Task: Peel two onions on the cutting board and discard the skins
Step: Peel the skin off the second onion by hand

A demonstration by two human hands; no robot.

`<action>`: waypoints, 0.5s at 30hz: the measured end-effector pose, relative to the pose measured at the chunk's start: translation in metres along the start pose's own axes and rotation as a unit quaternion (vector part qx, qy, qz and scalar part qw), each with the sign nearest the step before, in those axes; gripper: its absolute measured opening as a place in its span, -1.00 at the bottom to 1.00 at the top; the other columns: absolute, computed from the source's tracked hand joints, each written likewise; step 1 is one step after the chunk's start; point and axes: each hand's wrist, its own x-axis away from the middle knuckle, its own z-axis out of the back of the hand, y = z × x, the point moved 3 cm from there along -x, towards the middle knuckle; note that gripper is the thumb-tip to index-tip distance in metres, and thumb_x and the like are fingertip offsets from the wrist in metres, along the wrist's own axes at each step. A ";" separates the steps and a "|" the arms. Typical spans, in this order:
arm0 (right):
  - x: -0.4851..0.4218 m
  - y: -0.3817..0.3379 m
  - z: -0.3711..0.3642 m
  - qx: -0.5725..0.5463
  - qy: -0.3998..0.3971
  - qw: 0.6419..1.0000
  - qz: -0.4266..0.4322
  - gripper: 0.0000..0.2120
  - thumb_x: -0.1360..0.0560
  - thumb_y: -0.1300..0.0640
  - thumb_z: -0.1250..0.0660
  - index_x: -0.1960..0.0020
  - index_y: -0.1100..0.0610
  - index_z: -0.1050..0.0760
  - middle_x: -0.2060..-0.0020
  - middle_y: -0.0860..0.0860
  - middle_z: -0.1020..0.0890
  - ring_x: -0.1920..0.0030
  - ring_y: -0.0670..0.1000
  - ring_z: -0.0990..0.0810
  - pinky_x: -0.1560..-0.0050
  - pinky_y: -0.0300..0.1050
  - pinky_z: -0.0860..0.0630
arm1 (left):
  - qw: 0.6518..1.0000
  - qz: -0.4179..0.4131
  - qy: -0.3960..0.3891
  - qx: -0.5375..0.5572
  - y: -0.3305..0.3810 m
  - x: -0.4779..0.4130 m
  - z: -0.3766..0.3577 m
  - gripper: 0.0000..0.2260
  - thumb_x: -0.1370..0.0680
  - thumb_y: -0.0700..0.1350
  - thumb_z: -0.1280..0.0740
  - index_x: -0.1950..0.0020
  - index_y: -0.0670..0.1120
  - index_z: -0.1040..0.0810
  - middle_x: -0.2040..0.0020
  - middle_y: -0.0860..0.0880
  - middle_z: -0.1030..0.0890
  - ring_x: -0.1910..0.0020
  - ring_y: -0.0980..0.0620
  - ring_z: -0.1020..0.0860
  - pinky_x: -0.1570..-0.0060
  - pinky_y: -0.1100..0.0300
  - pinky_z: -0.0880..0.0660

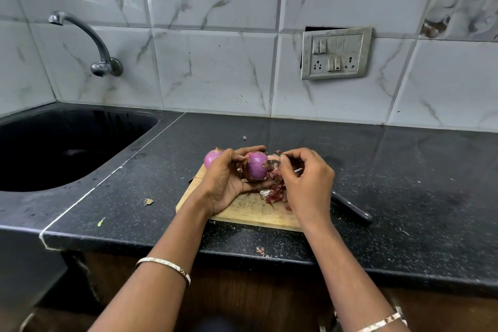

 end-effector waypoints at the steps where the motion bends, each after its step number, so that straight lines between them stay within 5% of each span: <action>1: 0.000 0.001 0.000 -0.001 0.003 1.000 -0.006 -0.96 -0.52 0.21 -0.43 0.05 0.10 -0.63 0.18 -0.08 -0.63 0.17 -0.22 -0.57 0.15 -0.42 -0.45 | 1.000 -0.001 0.003 0.002 0.000 0.000 0.000 -0.56 -0.58 -0.23 -0.05 -0.36 -0.36 -0.50 -0.33 -0.37 -0.54 -0.15 -0.30 -0.61 -0.15 -0.34 -0.56; 7: -0.002 0.011 0.001 -0.013 0.043 0.997 -0.070 -0.97 -0.53 0.15 -0.45 0.06 0.11 -0.64 0.18 -0.06 -0.65 0.18 -0.14 -0.60 0.09 -0.06 -0.61 | 1.000 -0.001 0.005 0.016 0.002 0.003 -0.001 -0.53 -0.58 -0.21 -0.02 -0.38 -0.38 -0.47 -0.31 -0.44 -0.52 -0.19 -0.36 -0.60 -0.10 -0.31 -0.59; 11: -0.003 0.009 -0.002 -0.020 -0.007 0.996 -0.085 -0.87 -0.44 0.16 -0.47 0.03 0.00 -0.66 0.13 -0.16 -0.68 0.04 -0.09 -0.64 -0.06 0.03 -0.60 | 1.000 0.002 0.014 0.019 0.003 0.004 -0.002 -0.54 -0.59 -0.20 -0.02 -0.37 -0.37 -0.48 -0.30 -0.45 -0.52 -0.15 -0.32 -0.62 -0.09 -0.27 -0.61; 15: -0.002 -0.002 -0.005 -0.050 -0.072 0.996 -0.036 -0.86 -0.45 0.05 -0.51 -0.01 -0.02 -0.69 0.11 -0.18 -0.70 0.02 -0.15 -0.65 -0.06 -0.15 -0.58 | 1.000 -0.002 0.022 0.010 0.003 0.003 0.000 -0.55 -0.59 -0.22 -0.02 -0.37 -0.37 -0.48 -0.25 -0.41 -0.55 -0.08 -0.26 -0.60 -0.05 -0.22 -0.64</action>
